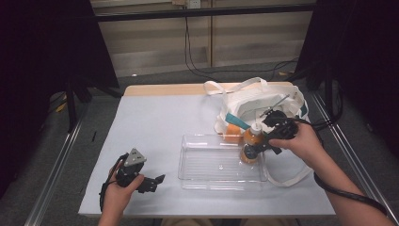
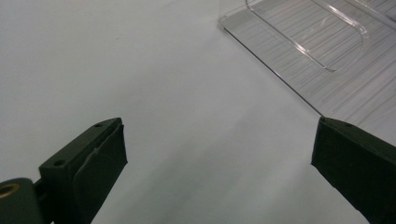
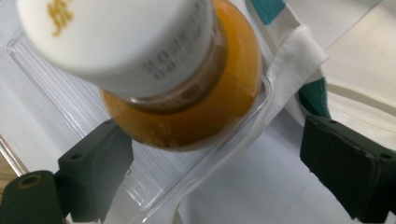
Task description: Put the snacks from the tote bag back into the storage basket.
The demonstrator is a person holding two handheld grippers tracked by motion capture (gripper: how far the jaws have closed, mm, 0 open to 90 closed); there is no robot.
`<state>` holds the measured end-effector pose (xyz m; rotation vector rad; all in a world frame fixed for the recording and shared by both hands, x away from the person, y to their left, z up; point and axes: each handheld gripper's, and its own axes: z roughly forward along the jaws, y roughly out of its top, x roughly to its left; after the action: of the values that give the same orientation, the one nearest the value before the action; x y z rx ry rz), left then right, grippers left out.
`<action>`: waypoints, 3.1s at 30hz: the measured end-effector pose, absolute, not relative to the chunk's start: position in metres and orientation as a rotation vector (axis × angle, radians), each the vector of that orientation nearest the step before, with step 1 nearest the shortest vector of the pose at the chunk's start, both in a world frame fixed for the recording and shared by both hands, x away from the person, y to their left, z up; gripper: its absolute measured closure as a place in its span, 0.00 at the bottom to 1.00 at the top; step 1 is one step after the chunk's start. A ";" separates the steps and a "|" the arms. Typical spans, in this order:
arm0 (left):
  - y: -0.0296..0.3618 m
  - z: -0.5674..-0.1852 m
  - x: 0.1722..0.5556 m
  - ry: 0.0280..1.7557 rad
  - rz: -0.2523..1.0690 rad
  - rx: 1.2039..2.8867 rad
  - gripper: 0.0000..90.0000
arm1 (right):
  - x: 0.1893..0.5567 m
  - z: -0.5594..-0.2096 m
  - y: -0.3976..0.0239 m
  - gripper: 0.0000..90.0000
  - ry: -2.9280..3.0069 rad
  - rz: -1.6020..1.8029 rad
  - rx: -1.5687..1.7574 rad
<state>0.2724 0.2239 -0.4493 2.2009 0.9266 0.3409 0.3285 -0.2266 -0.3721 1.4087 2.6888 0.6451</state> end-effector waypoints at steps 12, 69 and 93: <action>0.223 -0.450 0.273 0.921 0.348 2.201 0.03 | 0.324 -0.372 -0.242 0.10 2.666 0.652 1.443; 0.222 -0.452 0.272 0.930 0.339 2.210 0.03 | 0.304 -0.396 -0.277 0.09 2.606 0.677 1.483; 0.222 -0.453 0.272 0.935 0.338 2.204 0.03 | 0.294 -0.417 -0.291 0.09 2.563 0.758 1.526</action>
<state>0.2719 0.2217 -0.4528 2.2041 0.9351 0.3379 0.2936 -0.2909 -0.4171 1.5260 2.5635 0.7585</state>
